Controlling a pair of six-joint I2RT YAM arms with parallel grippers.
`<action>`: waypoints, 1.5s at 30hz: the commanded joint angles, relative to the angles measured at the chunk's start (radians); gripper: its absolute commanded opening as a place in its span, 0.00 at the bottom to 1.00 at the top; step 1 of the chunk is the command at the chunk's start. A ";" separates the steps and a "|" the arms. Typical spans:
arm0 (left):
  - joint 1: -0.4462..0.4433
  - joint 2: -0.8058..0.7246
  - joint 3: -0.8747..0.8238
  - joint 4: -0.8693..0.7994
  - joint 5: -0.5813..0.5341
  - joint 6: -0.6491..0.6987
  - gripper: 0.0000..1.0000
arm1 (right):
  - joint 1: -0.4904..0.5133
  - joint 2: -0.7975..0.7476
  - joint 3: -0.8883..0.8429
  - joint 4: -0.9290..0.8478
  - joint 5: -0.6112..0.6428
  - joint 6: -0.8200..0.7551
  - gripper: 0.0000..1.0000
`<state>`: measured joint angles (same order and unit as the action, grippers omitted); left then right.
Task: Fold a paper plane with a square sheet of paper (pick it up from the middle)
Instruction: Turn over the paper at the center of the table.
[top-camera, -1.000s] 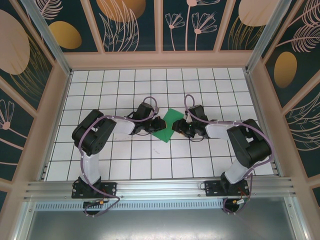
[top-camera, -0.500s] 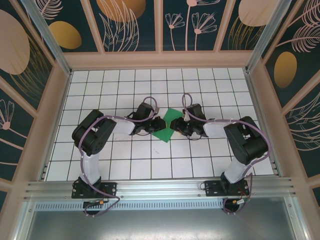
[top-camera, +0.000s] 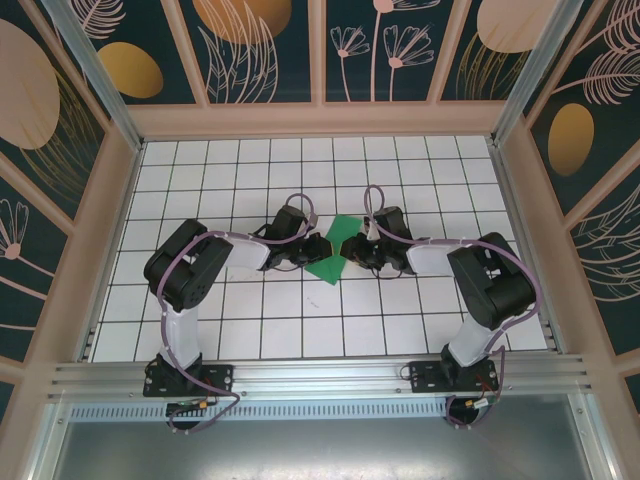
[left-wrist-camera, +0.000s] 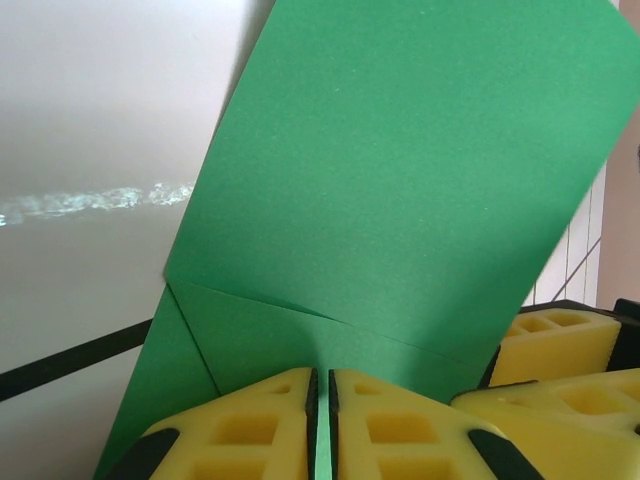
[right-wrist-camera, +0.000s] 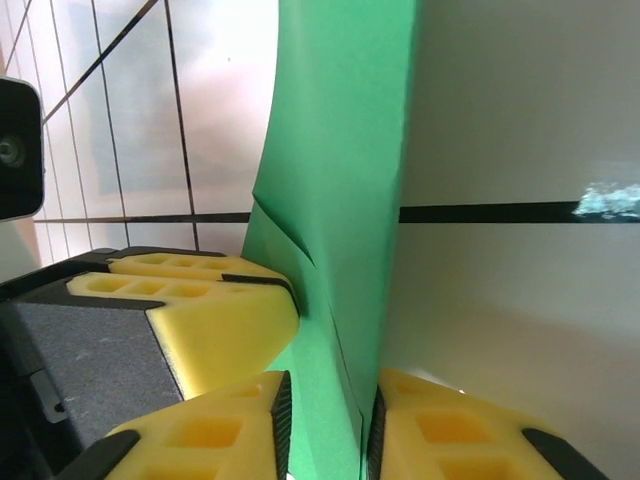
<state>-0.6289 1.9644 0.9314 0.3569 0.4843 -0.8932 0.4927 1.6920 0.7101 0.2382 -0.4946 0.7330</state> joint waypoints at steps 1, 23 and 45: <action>-0.003 -0.023 -0.025 0.031 -0.017 -0.027 0.16 | 0.006 0.020 -0.012 0.040 -0.024 -0.012 0.24; 0.019 -0.575 -0.197 -0.112 -0.464 -0.031 0.33 | 0.113 -0.227 0.347 -0.934 0.844 -0.356 0.00; 0.088 -1.073 -0.385 -0.360 -0.857 -0.078 0.35 | 0.589 0.310 0.770 -1.218 1.079 -0.262 0.01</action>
<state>-0.5484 0.9497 0.5640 0.0727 -0.2752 -0.9562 1.0660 1.9644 1.4311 -0.9283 0.5995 0.4541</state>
